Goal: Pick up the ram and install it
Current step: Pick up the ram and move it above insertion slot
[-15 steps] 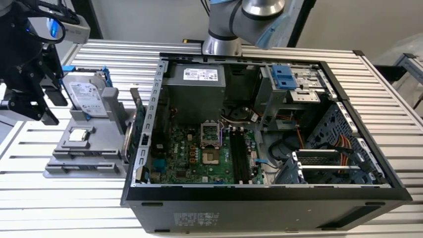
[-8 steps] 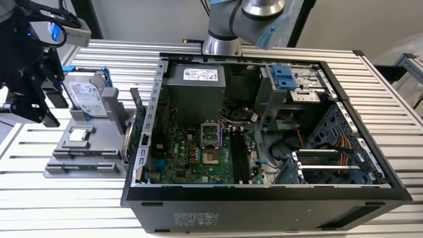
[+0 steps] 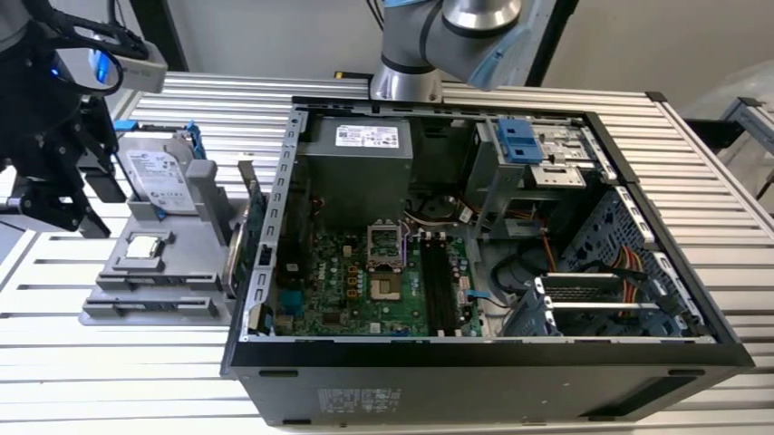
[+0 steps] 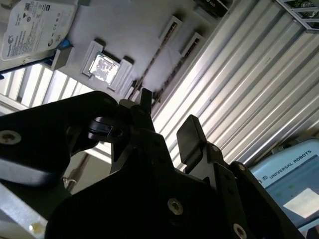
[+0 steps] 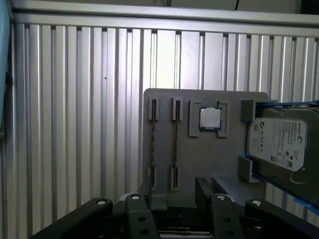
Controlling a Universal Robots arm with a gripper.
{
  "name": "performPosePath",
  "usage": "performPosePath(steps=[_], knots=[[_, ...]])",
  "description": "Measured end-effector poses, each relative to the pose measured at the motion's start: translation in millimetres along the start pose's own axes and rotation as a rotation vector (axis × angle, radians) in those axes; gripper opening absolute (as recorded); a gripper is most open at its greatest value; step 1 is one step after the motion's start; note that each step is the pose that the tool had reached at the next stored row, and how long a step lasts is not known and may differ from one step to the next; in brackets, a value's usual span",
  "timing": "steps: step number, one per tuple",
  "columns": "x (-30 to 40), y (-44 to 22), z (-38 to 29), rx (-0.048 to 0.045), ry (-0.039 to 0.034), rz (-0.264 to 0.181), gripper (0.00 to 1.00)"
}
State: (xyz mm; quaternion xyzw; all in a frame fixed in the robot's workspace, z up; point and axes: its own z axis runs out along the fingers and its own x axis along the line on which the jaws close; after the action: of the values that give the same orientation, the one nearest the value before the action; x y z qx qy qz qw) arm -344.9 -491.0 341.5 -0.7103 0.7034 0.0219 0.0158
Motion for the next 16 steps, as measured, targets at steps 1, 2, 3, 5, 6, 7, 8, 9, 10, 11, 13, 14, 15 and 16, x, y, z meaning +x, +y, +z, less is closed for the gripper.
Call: performPosePath(steps=[1, 2, 3, 5, 6, 7, 8, 9, 10, 11, 13, 14, 15, 16], knots=[[0.2, 0.0, 0.6, 0.0000, 0.0000, 0.000, 1.00], [0.3, 0.0, 1.3, 0.0000, 0.0000, 0.000, 1.00], [0.4, -0.1, 1.9, -0.0001, 0.0000, 0.000, 1.00], [0.5, -0.1, 3.2, 0.0000, 0.0000, 0.000, 1.00], [0.6, -0.1, 4.0, 0.0000, 0.0000, 0.000, 1.00], [0.6, -0.1, 4.7, 0.0000, 0.0000, 0.000, 1.00], [0.6, -0.1, 5.6, 0.0000, 0.0001, 0.000, 1.00], [0.7, -0.1, 6.4, 0.0000, 0.0002, 0.000, 1.00], [0.7, -0.1, 7.1, 0.0000, 0.0004, 0.000, 1.00], [0.8, -0.1, 7.9, -0.0001, 0.0006, 0.000, 1.00], [0.9, -0.2, 9.5, 0.0000, 0.0010, 0.000, 1.00], [0.9, -0.2, 10.2, -0.0001, 0.0011, 0.000, 1.00], [0.9, -0.2, 10.8, -0.0001, 0.0012, 0.000, 1.00], [0.9, -0.2, 11.5, -0.0001, 0.0012, 0.000, 1.00]])
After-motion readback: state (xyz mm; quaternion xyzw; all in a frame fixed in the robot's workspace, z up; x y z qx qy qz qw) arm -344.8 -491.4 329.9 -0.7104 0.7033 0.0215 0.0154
